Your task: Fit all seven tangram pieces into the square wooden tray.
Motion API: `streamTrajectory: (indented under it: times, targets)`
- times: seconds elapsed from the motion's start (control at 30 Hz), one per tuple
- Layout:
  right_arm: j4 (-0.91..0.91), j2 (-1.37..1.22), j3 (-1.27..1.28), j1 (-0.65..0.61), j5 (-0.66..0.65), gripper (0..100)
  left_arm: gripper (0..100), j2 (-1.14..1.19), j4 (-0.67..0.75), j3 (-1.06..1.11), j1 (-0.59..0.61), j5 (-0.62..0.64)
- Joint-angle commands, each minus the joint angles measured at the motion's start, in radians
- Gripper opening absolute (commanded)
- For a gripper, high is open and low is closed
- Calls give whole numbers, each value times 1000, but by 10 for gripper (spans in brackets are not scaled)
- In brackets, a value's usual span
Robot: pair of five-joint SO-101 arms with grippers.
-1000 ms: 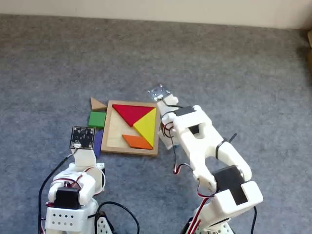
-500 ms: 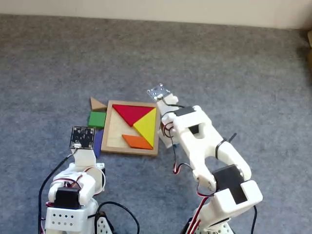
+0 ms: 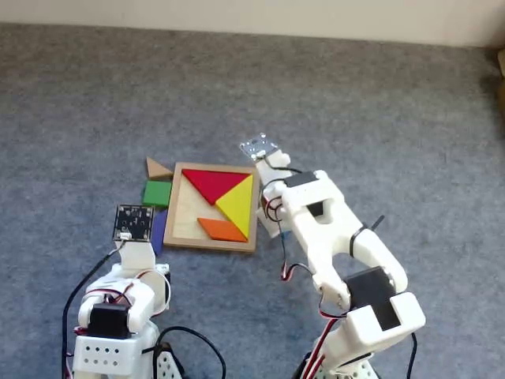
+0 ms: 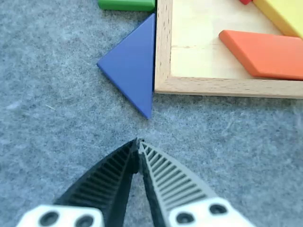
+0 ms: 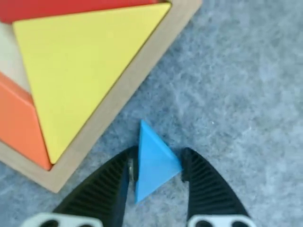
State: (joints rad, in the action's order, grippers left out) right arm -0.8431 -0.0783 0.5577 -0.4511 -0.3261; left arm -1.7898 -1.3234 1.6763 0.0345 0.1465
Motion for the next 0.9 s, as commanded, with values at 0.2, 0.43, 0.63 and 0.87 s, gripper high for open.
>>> streamTrajectory:
  times: [0.2,0.43,0.63,0.87]
  targets:
    - [18,191,-38,-1,2,67,5,-19,-3,21,15,0]
    - [27,249,-45,-74,-2,67,5,-19,-3,21,15,0]
    - [122,226,-47,-173,-193,67,5,-19,-3,21,15,0]
    - [246,137,-47,-246,-316,67,5,-19,-3,21,15,0]
